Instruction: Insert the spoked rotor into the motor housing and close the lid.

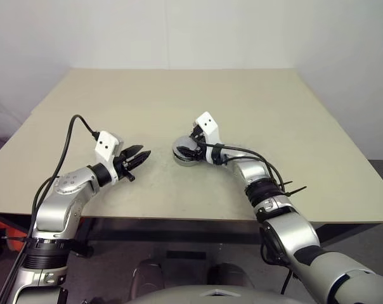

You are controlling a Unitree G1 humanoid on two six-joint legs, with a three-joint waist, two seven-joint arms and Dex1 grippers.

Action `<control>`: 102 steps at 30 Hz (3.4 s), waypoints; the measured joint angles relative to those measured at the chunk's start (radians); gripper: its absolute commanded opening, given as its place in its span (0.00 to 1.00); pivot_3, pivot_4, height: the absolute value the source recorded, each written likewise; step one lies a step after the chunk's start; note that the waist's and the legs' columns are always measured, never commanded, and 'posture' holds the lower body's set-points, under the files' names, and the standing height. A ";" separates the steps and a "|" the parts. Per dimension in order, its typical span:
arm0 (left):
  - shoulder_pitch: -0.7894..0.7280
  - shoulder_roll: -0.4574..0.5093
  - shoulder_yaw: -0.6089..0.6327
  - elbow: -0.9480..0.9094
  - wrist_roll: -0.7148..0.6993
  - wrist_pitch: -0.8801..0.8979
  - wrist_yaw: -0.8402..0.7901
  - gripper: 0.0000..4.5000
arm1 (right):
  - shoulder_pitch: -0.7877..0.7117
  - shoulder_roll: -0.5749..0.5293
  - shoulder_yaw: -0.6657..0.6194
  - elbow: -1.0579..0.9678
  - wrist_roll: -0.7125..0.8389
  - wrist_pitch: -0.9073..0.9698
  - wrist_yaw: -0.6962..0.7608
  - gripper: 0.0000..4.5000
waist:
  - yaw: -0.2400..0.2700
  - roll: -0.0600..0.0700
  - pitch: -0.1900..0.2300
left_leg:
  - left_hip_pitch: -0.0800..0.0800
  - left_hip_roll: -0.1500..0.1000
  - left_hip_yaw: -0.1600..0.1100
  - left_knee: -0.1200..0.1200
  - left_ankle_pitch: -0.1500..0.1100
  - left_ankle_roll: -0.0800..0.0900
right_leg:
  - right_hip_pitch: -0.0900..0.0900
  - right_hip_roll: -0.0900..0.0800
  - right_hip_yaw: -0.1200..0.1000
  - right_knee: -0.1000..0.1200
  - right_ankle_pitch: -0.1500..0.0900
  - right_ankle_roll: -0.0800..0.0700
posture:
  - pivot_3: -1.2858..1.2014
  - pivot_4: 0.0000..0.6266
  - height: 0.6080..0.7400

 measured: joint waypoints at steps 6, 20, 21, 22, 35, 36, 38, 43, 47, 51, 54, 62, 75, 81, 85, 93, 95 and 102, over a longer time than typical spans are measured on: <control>0.000 0.000 0.000 0.000 0.002 0.000 0.000 0.37 | 0.030 -0.017 0.022 -0.039 -0.013 -0.007 0.035 0.69 | 0.000 0.000 0.000 | 0.000 0.000 0.000 0.000 0.000 0.000 | 0.000 0.000 0.000 0.000 0.000 0.000 | 0.52 0.00 1.00; 0.002 0.000 -0.001 0.000 0.010 -0.001 0.007 0.37 | 0.014 -0.003 0.022 -0.010 -0.025 -0.026 -0.008 0.69 | -0.002 0.000 0.000 | 0.001 0.000 0.000 0.000 0.000 0.000 | 0.001 0.000 0.000 0.000 0.000 0.000 | 0.52 0.00 1.00; 0.003 0.000 -0.001 0.000 0.011 -0.001 0.008 0.37 | 0.013 -0.003 0.021 -0.009 -0.025 -0.026 -0.008 0.69 | -0.002 0.000 0.000 | 0.001 0.000 0.000 0.000 0.000 0.000 | 0.001 0.000 0.000 0.000 0.000 0.000 | 0.52 0.00 1.00; 0.003 0.000 -0.001 0.000 0.013 -0.001 0.008 0.37 | 0.012 -0.003 0.021 -0.009 -0.024 -0.026 -0.008 0.69 | -0.002 0.000 0.000 | 0.001 0.000 0.000 0.000 0.000 0.000 | 0.001 0.000 0.000 0.000 0.000 0.000 | 0.52 0.00 1.00; 0.004 0.000 -0.001 0.000 0.018 -0.001 0.008 0.37 | -0.001 -0.011 0.023 0.022 -0.038 -0.054 0.009 0.69 | -0.001 0.000 0.000 | 0.001 0.000 0.000 0.000 0.000 0.000 | 0.001 0.000 0.000 0.000 0.000 0.000 | 0.52 0.00 1.00; 0.004 0.000 -0.001 0.000 0.018 -0.001 0.008 0.37 | -0.001 -0.011 0.024 0.022 -0.039 -0.056 0.011 0.69 | -0.001 0.000 0.000 | 0.001 0.000 0.000 0.000 0.000 0.000 | 0.001 0.000 0.000 0.000 0.000 0.000 | 0.52 0.00 1.00; 0.005 0.000 -0.001 0.000 0.018 -0.001 0.008 0.37 | -0.001 -0.012 0.024 0.022 -0.042 -0.058 0.014 0.69 | -0.001 0.000 0.000 | 0.001 0.000 0.000 0.000 0.000 0.000 | 0.001 0.000 0.000 0.000 0.000 0.000 | 0.52 0.00 1.00; 0.005 0.000 -0.001 0.000 0.019 -0.001 0.008 0.37 | -0.001 -0.015 0.026 0.038 -0.046 -0.074 0.014 0.69 | -0.001 0.000 0.000 | 0.001 0.000 0.000 0.000 0.000 0.000 | 0.001 0.000 0.000 0.000 0.000 0.000 | 0.52 0.00 1.00; 0.005 0.000 -0.001 0.000 0.019 -0.001 0.009 0.37 | -0.001 -0.011 0.026 0.051 -0.050 -0.090 0.008 0.69 | -0.001 0.000 0.000 | 0.001 0.000 0.000 0.000 0.000 0.000 | 0.001 0.000 0.000 0.000 0.000 0.000 | 0.52 0.00 1.00; 0.004 -0.012 -0.001 0.000 0.017 0.002 0.017 0.37 | -0.007 -0.008 0.030 0.069 -0.056 -0.100 0.006 0.69 | -0.002 -0.001 -0.001 | 0.004 0.000 0.000 0.001 0.000 0.000 | 0.004 0.000 0.000 0.000 0.000 0.000 | 0.52 0.00 1.00; -0.024 -0.060 0.000 0.014 0.005 0.035 0.059 0.37 | -0.011 -0.008 0.030 0.082 -0.057 -0.104 0.003 0.69 | -0.001 -0.001 -0.001 | 0.006 0.000 0.000 0.001 0.000 0.000 | 0.007 0.000 0.000 0.000 0.000 0.000 | 0.52 0.00 1.00; -0.228 -0.208 0.007 0.275 -0.022 0.137 0.156 0.01 | -0.018 -0.005 0.032 0.088 -0.060 -0.103 -0.002 0.69 | 0.000 -0.002 -0.001 | 0.008 0.000 0.000 0.001 0.000 0.000 | 0.009 0.000 0.000 0.000 0.000 0.000 | 0.52 0.00 1.00; -0.415 -0.267 0.005 0.567 -0.052 0.196 0.040 0.01 | 0.003 -0.010 0.033 0.025 -0.064 -0.063 -0.007 0.69 | 0.002 -0.002 -0.001 | 0.005 0.000 0.000 0.001 0.000 0.001 | 0.006 0.000 0.000 0.000 0.000 0.000 | 0.52 0.00 1.00; -0.490 -0.299 -0.048 0.690 0.015 0.167 0.047 0.01 | 0.021 -0.009 0.031 -0.017 -0.063 -0.036 -0.014 0.69 | 0.003 -0.002 -0.001 | 0.002 0.000 0.000 0.001 -0.001 0.002 | 0.004 0.000 0.000 -0.001 0.001 0.000 | 0.52 0.00 1.00; -0.522 -0.302 -0.067 0.725 0.056 0.156 0.066 0.01 | 0.022 -0.009 0.030 -0.026 -0.062 -0.022 -0.020 0.69 | 0.004 -0.002 -0.001 | 0.002 -0.001 0.000 0.001 -0.001 0.002 | 0.005 -0.001 0.000 -0.001 0.001 0.000 | 0.52 0.00 1.00; -0.493 -0.304 -0.068 0.698 0.065 0.156 0.064 0.01 | 0.027 -0.011 0.030 -0.041 -0.059 -0.004 -0.025 0.69 | 0.004 -0.002 -0.001 | 0.003 -0.001 0.000 0.001 -0.001 0.002 | 0.005 -0.001 0.000 -0.001 0.000 0.000 | 0.52 0.00 1.00; -0.482 -0.304 -0.068 0.686 0.064 0.158 0.059 0.00 | 0.027 -0.013 0.029 -0.042 -0.057 0.000 -0.019 0.77 | 0.005 -0.002 -0.001 | 0.003 -0.001 0.000 0.001 -0.001 0.002 | 0.005 -0.001 0.000 -0.001 0.001 0.000 | 0.52 0.00 1.00; -0.477 -0.305 -0.068 0.664 0.063 0.173 0.053 0.00 | 0.034 -0.023 0.031 -0.083 -0.054 0.008 0.007 0.99 | 0.006 -0.002 -0.001 | 0.002 -0.001 0.000 0.001 -0.001 0.002 | 0.005 -0.001 0.000 -0.002 0.000 0.000 | 0.52 0.00 1.00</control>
